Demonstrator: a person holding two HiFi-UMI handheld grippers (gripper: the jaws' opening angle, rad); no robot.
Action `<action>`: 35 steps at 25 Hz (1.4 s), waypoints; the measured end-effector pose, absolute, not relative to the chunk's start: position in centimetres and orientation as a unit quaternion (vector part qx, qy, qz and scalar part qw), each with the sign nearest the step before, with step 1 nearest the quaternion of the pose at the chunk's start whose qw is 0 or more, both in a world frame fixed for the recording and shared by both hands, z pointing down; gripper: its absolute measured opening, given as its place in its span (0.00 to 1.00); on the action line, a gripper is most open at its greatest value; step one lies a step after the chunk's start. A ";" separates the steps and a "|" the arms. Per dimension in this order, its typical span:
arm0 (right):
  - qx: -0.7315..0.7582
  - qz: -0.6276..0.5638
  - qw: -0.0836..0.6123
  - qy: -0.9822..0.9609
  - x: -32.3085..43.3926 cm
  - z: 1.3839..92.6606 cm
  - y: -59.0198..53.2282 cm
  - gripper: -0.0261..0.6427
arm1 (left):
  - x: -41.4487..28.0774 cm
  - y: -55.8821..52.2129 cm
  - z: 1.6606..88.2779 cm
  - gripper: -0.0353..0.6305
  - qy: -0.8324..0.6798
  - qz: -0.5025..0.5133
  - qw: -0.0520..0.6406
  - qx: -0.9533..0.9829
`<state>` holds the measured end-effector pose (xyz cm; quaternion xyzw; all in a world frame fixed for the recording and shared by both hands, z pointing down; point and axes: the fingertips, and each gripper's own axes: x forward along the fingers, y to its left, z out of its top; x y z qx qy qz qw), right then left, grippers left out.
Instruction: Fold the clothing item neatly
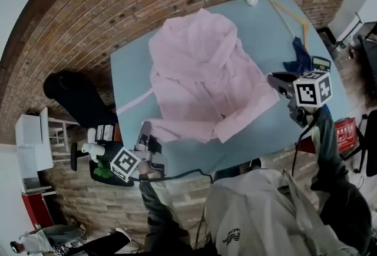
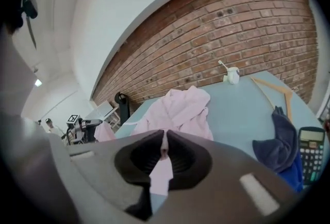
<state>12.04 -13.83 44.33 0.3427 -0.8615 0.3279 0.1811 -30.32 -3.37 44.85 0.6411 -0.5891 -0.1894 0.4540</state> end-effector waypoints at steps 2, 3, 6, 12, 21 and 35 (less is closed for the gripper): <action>0.362 0.342 0.158 -0.853 11.8 44.9 -17.7 0.07 | -32.3 -6.7 45.4 0.11 -0.596 -0.199 0.456 0.631; 0.371 0.347 0.145 -0.849 11.7 45.3 -19.4 0.07 | -33.2 -8.3 45.8 0.11 -0.603 -0.194 0.452 0.628; 0.409 0.326 0.123 -0.843 11.6 47.2 -24.1 0.07 | -35.5 -12.3 47.4 0.12 -0.630 -0.170 0.434 0.621; 0.524 0.241 0.189 -0.795 14.0 52.8 -24.7 0.41 | -35.5 -11.5 53.4 0.60 -0.656 -0.015 0.431 0.620; 0.534 0.517 0.088 -0.663 17.4 60.5 -10.2 0.41 | -29.6 -0.4 62.5 0.62 -0.589 0.047 0.558 0.583; 0.515 0.481 0.163 -0.691 11.2 63.5 -12.9 0.28 | -29.6 0.0 64.2 0.28 -0.661 0.183 0.442 0.578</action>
